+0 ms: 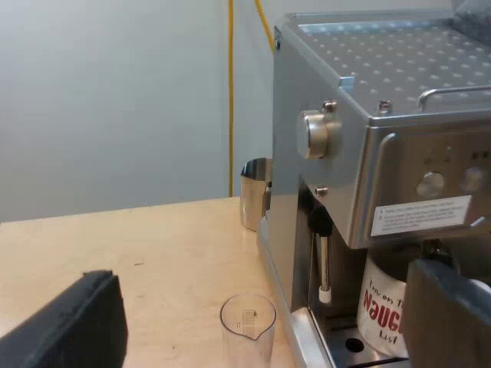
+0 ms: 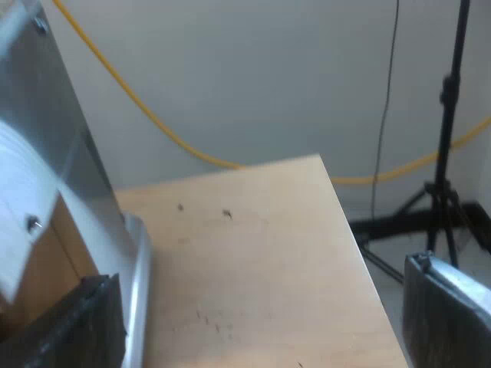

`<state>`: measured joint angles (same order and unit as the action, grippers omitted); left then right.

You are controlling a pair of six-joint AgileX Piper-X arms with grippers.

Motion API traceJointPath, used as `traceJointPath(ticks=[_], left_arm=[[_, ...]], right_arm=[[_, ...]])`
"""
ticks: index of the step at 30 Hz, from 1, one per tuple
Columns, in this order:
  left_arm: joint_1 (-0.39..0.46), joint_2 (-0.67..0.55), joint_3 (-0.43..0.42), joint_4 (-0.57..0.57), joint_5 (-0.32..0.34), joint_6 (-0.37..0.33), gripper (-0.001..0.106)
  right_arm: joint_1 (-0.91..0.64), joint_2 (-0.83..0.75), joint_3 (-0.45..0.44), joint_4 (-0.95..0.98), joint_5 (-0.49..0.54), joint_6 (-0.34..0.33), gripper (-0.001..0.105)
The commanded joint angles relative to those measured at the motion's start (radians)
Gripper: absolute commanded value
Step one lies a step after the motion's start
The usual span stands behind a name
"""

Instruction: Place mug into machine

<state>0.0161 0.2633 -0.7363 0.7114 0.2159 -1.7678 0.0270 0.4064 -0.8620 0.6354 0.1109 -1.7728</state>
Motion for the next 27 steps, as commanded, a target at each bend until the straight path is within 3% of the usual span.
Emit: traceJointPath(ticks=[1,5,12,19,22,27], left_arm=[[0.002,-0.049,-0.006,0.03,0.009,-0.009,0.079],[-0.013,-0.109,-0.006,0.039,0.052,-0.009,0.079],[-0.053,-0.195,-0.006,0.054,0.052,-0.009,0.079],[-0.053,-0.318,-0.01,0.18,0.053,-0.009,0.079],[-0.053,-0.314,-0.041,0.255,0.05,-0.009,0.079],[-0.056,-0.315,-0.063,0.27,0.065,-0.009,0.079]], right_arm=[[-0.005,-0.049,-0.008,-0.002,-0.025,-0.003,0.078],[-0.003,-0.12,-0.008,-0.002,-0.025,-0.003,0.078],[-0.003,-0.207,-0.008,0.089,-0.025,-0.003,0.078],[-0.003,-0.334,-0.008,0.196,-0.025,-0.003,0.078],[-0.003,-0.38,-0.008,0.249,-0.025,-0.003,0.078],[-0.003,-0.451,-0.008,0.306,-0.025,0.009,0.078]])
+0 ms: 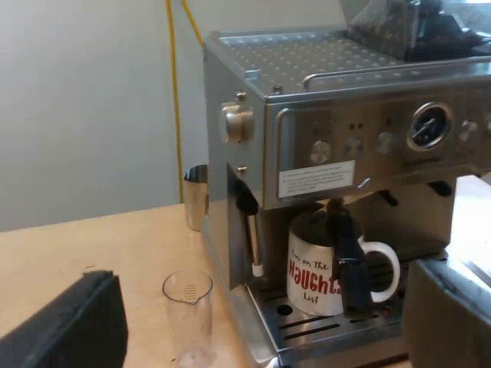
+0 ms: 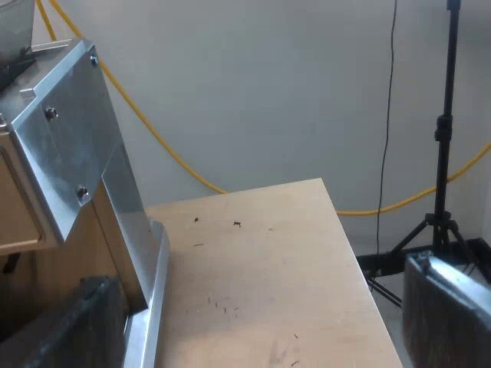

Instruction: Place mug into machine

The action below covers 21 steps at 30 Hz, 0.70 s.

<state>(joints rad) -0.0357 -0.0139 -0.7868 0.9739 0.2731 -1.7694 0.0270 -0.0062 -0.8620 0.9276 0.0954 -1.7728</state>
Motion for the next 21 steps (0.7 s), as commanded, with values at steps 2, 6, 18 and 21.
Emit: traceJointPath(ticks=[2,6,18,21], left_arm=[[-0.004,-0.037,-0.017,0.01,0.008,-0.007,0.079],[-0.004,-0.037,-0.017,0.022,0.015,-0.007,0.079],[-0.004,-0.037,0.008,0.061,0.015,-0.007,0.079],[-0.004,-0.037,0.025,0.061,0.015,-0.007,0.079]], right_arm=[[-0.003,-0.052,-0.01,0.041,-0.01,0.029,0.078],[-0.003,-0.049,-0.017,0.095,-0.009,0.051,0.078],[-0.001,-0.049,0.033,0.1,-0.009,0.051,0.078],[-0.001,-0.049,0.065,0.1,-0.009,0.051,0.078]])
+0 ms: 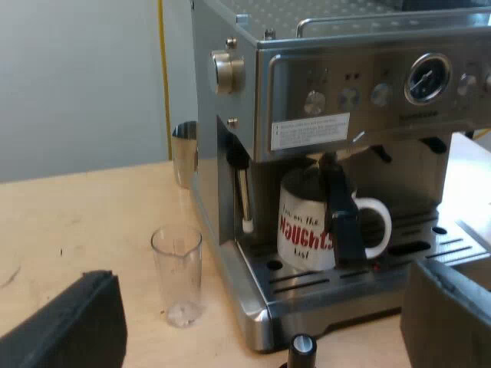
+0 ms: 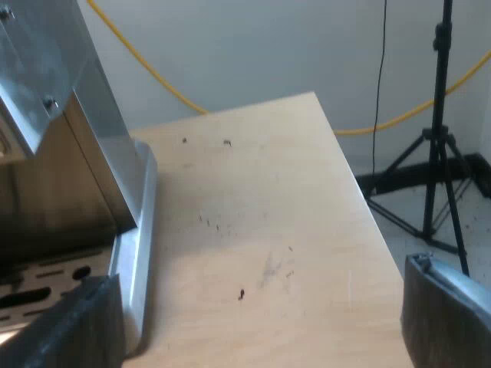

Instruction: Place mug into machine

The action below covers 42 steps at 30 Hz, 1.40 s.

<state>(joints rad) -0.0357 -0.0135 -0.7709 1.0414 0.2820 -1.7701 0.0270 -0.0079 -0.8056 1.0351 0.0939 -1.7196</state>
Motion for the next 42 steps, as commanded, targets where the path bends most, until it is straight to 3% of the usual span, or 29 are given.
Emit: traceJointPath(ticks=[1,28,42], left_arm=[[-0.004,-0.038,0.021,-0.006,0.006,-0.006,0.079],[-0.004,-0.038,0.247,-0.006,0.006,-0.004,0.079],[-0.004,-0.038,0.25,-0.006,0.006,0.001,0.079]], right_arm=[[-0.001,-0.048,0.021,-0.007,-0.01,-0.002,0.078],[-0.001,-0.046,0.271,-0.007,-0.032,-0.002,0.078],[-0.001,-0.044,0.275,-0.002,-0.032,-0.002,0.078]])
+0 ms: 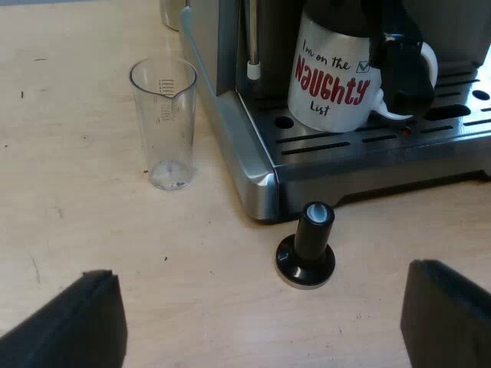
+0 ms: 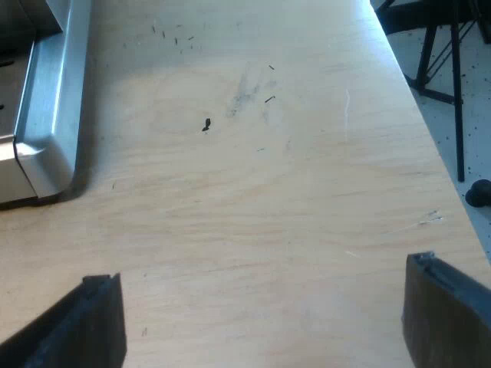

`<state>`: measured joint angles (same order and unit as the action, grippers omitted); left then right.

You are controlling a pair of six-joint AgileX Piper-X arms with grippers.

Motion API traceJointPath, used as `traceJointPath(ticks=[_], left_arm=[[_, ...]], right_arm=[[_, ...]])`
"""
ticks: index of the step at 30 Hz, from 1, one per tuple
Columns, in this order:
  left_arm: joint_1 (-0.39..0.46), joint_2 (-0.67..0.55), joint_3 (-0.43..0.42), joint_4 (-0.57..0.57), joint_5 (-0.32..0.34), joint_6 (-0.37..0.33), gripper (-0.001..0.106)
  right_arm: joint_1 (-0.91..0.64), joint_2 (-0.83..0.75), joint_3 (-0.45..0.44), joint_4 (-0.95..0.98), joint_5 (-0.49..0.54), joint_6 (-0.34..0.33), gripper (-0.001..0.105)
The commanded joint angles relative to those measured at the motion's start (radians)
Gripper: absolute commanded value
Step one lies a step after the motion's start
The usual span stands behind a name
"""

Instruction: Place mug into machine

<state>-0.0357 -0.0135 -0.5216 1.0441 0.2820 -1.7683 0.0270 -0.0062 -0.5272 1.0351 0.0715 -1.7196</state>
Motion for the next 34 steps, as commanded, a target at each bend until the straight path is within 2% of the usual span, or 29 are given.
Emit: traceJointPath(ticks=[1,10,14,20,34], left_arm=[[-0.004,-0.038,0.0,-0.009,0.006,-0.001,0.079],[-0.004,-0.038,0.0,-0.009,0.006,-0.001,0.079],[-0.004,-0.038,0.004,-0.04,0.004,0.095,0.079],[-0.004,-0.038,0.029,-0.068,0.006,0.093,0.079],[-0.004,-0.04,0.029,-0.068,0.006,0.091,0.079]], right_arm=[[-0.001,-0.046,-0.004,-0.002,-0.009,-0.002,0.078],[-0.001,-0.046,-0.004,-0.002,-0.007,-0.002,0.078],[-0.001,-0.046,-0.004,-0.002,-0.007,-0.002,0.078],[-0.001,-0.046,-0.004,-0.002,-0.007,-0.002,0.078],[-0.001,-0.046,-0.004,-0.002,-0.007,-0.002,0.078]])
